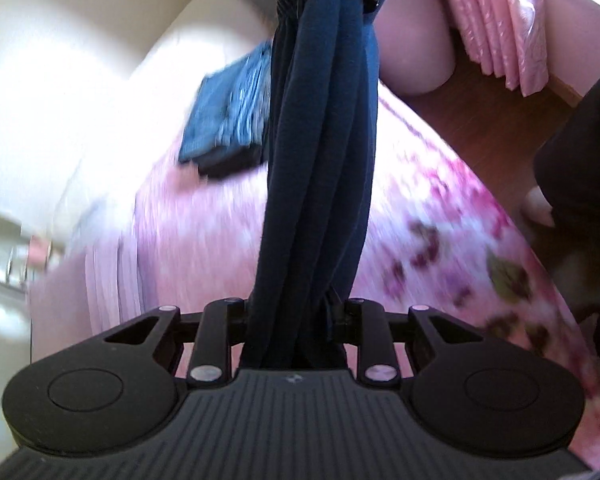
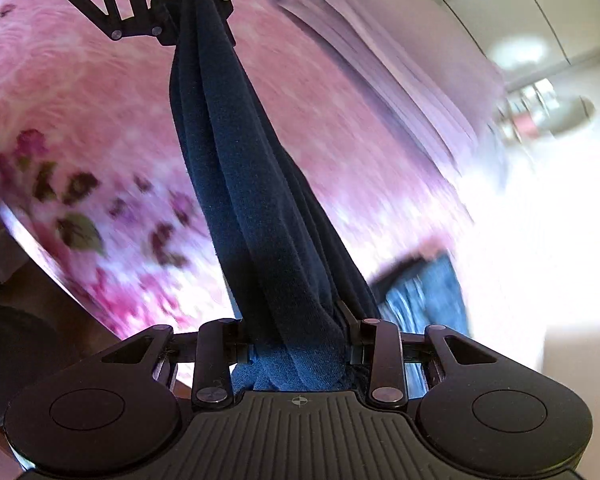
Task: Fold clothes
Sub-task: 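Carry the sweatpants with both grippers and lay them on the jeans stack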
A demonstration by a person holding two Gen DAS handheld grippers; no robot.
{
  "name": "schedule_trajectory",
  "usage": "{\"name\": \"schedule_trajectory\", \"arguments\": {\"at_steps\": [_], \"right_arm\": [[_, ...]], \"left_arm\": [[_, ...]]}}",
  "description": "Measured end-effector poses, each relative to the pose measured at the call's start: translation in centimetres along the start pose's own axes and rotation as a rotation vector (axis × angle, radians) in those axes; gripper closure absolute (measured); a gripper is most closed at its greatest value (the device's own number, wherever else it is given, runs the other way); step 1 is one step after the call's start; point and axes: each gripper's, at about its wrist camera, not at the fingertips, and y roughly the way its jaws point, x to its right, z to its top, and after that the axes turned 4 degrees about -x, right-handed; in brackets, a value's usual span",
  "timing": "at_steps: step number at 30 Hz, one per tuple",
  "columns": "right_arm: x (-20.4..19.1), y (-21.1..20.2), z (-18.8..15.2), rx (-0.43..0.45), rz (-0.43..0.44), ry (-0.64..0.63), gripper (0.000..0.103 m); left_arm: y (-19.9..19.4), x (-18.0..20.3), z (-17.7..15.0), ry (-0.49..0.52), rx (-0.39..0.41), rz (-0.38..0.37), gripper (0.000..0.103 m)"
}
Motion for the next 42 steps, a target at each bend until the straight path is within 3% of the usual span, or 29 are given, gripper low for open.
{"name": "schedule_trajectory", "arguments": {"at_steps": [5, 9, 16, 20, 22, 26, 28, 35, 42], "right_arm": [[6.7, 1.3, -5.0, -0.021, -0.091, 0.072, 0.069], [14.5, 4.9, -9.5, 0.02, -0.164, 0.075, 0.069], [32.5, 17.8, -16.3, 0.172, -0.231, -0.018, 0.069], [39.8, 25.2, -18.0, 0.247, -0.265, -0.07, 0.068], [40.7, 29.0, -19.2, 0.263, -0.264, -0.088, 0.068], [38.4, 36.9, -22.1, 0.215, -0.116, -0.124, 0.068], [36.0, 38.9, -23.5, 0.203, -0.058, -0.185, 0.065], [34.4, 38.8, -26.6, 0.263, -0.052, -0.165, 0.06], [36.4, 37.0, -27.6, 0.254, -0.035, -0.085, 0.066]], "left_arm": [[4.4, -4.8, 7.6, 0.07, 0.059, 0.064, 0.08], [10.3, -10.3, 15.1, 0.076, 0.057, 0.154, 0.08], [24.8, -20.2, 27.9, -0.004, -0.098, 0.28, 0.08], [32.8, -23.2, 30.7, -0.065, -0.172, 0.353, 0.08], [37.1, -22.0, 31.1, -0.071, -0.196, 0.319, 0.079], [44.1, -16.6, 31.1, -0.01, -0.279, 0.175, 0.075], [45.7, -14.4, 31.1, 0.003, -0.303, 0.151, 0.073], [45.4, -13.3, 31.0, -0.022, -0.305, 0.181, 0.076], [44.1, -14.4, 31.4, -0.059, -0.267, 0.169, 0.083]]}}
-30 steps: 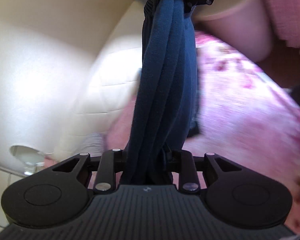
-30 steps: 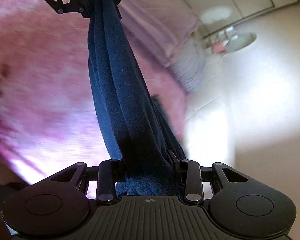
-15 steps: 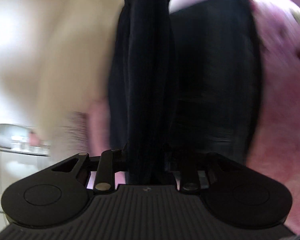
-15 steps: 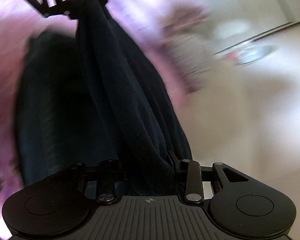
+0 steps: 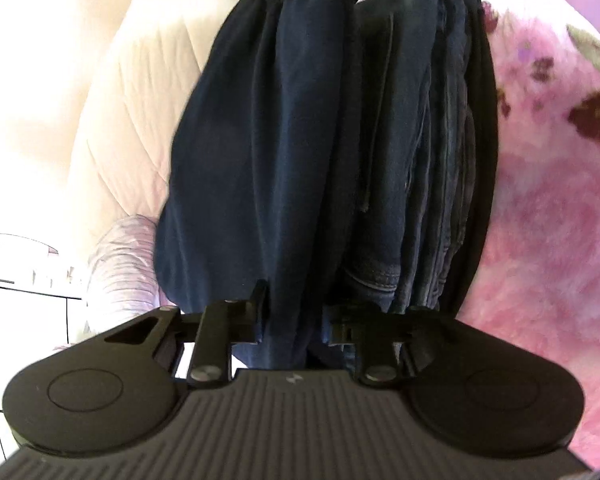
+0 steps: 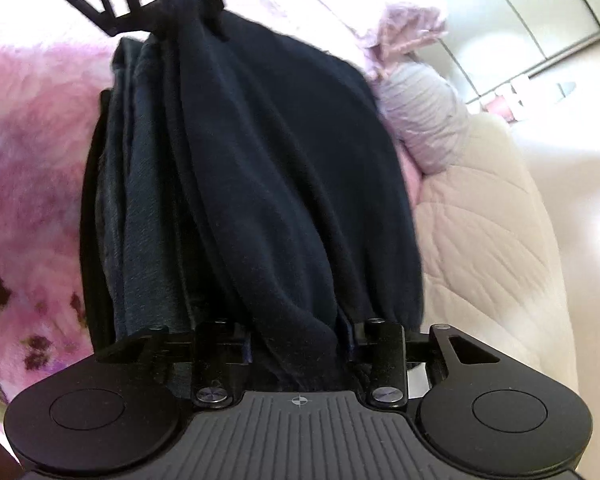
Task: Fold clothes
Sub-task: 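Carry the sweatpants with both grippers and lay them on the jeans stack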
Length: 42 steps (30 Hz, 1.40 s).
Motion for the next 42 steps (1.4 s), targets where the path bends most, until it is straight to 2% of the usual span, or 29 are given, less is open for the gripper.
{"name": "schedule_trajectory", "arguments": {"at_steps": [7, 13, 16, 19, 20, 21, 22, 23, 26, 28, 30, 32, 34, 35, 39, 42], "right_arm": [[-2.1, -0.6, -1.6, -0.053, 0.012, 0.0, 0.066], [-1.3, -1.6, -0.4, -0.064, -0.001, 0.057, 0.066], [-2.3, -0.6, -0.6, -0.08, 0.012, 0.019, 0.065], [-3.3, 0.6, 0.3, -0.074, 0.01, -0.026, 0.058], [-3.3, 0.3, 0.4, -0.073, 0.014, -0.027, 0.057], [-3.2, -0.1, 0.4, -0.074, 0.018, -0.021, 0.053], [-3.2, -0.6, 0.4, -0.079, 0.022, -0.011, 0.043], [-3.2, -1.2, 0.3, -0.091, 0.026, 0.005, 0.04], [-2.7, -3.5, 0.1, -0.102, 0.076, 0.099, 0.038], [-1.2, -5.2, -0.1, -0.086, 0.127, 0.234, 0.038], [1.0, -6.4, -0.3, -0.05, 0.141, 0.385, 0.039], [3.4, -6.7, -0.4, -0.025, 0.133, 0.525, 0.039], [5.9, -5.6, -0.6, -0.003, 0.142, 0.639, 0.051], [7.0, -4.8, -0.7, 0.001, 0.151, 0.683, 0.053], [10.3, -0.3, -1.0, -0.001, 0.224, 0.797, 0.068], [11.8, 3.6, -1.0, -0.041, 0.276, 0.797, 0.069]], "left_arm": [[0.2, 2.6, 0.6, 0.017, 0.005, -0.021, 0.082], [0.5, 2.2, 0.2, 0.002, 0.013, -0.03, 0.08], [0.7, 2.7, 0.3, 0.021, 0.01, -0.021, 0.08], [0.3, 2.5, 0.2, 0.012, 0.003, -0.025, 0.075], [-0.1, 2.2, 0.1, -0.002, 0.003, -0.036, 0.07], [-0.7, 1.8, -0.3, -0.022, 0.004, -0.057, 0.066], [-1.3, 1.3, -0.9, -0.047, 0.006, -0.084, 0.059], [-1.9, 0.8, -1.5, -0.073, 0.007, -0.111, 0.057], [-4.9, -1.1, -3.4, -0.188, 0.017, -0.18, 0.057], [-6.3, -3.4, -3.7, -0.298, 0.027, -0.202, 0.058], [-6.2, -6.0, -3.7, -0.404, 0.037, -0.201, 0.059], [-5.0, -8.7, -3.4, -0.5, 0.038, -0.186, 0.061], [-2.8, -11.5, -3.0, -0.606, 0.039, -0.2, 0.062], [-1.9, -12.8, -2.8, -0.652, 0.041, -0.209, 0.062], [3.6, -16.5, -2.2, -0.729, 0.024, -0.283, 0.062], [8.6, -16.3, -1.9, -0.748, -0.027, -0.314, 0.063]]}}
